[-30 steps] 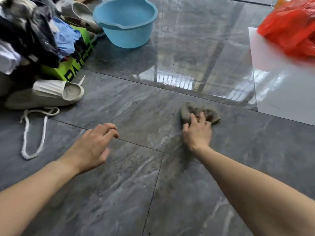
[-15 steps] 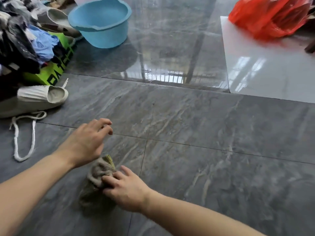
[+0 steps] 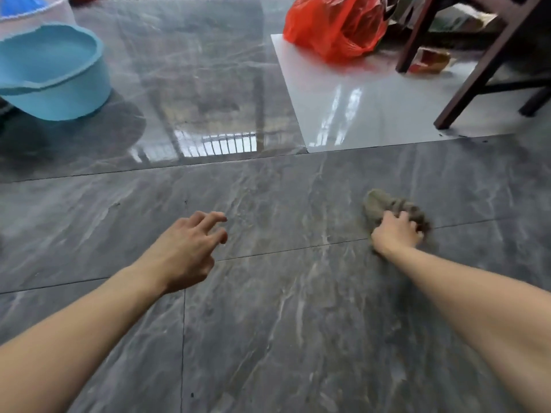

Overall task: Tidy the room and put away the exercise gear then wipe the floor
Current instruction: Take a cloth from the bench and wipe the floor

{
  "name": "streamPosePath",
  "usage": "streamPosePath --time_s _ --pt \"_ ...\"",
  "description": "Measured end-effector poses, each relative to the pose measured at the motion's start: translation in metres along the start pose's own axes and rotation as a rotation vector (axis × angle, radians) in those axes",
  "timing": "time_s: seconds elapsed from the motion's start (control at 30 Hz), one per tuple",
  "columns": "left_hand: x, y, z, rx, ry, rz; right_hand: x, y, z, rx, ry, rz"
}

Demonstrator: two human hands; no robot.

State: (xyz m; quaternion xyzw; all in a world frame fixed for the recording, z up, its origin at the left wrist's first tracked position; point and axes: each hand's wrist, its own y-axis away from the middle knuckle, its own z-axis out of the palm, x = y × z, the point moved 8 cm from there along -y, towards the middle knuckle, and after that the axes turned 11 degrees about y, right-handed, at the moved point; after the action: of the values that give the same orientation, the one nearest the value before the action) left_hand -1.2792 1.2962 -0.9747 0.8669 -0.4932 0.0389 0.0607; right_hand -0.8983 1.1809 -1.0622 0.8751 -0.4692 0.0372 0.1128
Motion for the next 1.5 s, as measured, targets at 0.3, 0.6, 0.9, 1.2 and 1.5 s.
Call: streamPosePath --time_s 0.3,0.6,0.9,1.2,1.5 --pt "-0.055 0.046 0.012 -0.073 -0.042 -0.179 -0.109 -0.021 -0.017 -0.090 -0.098 0.012" --pt "-0.103 0.146 -0.011 -0.079 -0.132 -0.481 -0.380 0.266 -0.007 0.126 -0.206 -1.331" --pt "-0.110 0.138 -0.016 -0.084 -0.160 -0.565 -0.310 0.482 0.033 0.049 -0.156 -2.187" --pt "-0.092 0.079 -0.026 -0.125 -0.198 -0.438 -0.323 0.197 -0.026 0.214 -0.129 -1.283" --pt "-0.098 0.047 -0.027 -0.186 -0.250 -0.436 -0.100 -0.026 -0.029 0.134 -0.199 -0.216"
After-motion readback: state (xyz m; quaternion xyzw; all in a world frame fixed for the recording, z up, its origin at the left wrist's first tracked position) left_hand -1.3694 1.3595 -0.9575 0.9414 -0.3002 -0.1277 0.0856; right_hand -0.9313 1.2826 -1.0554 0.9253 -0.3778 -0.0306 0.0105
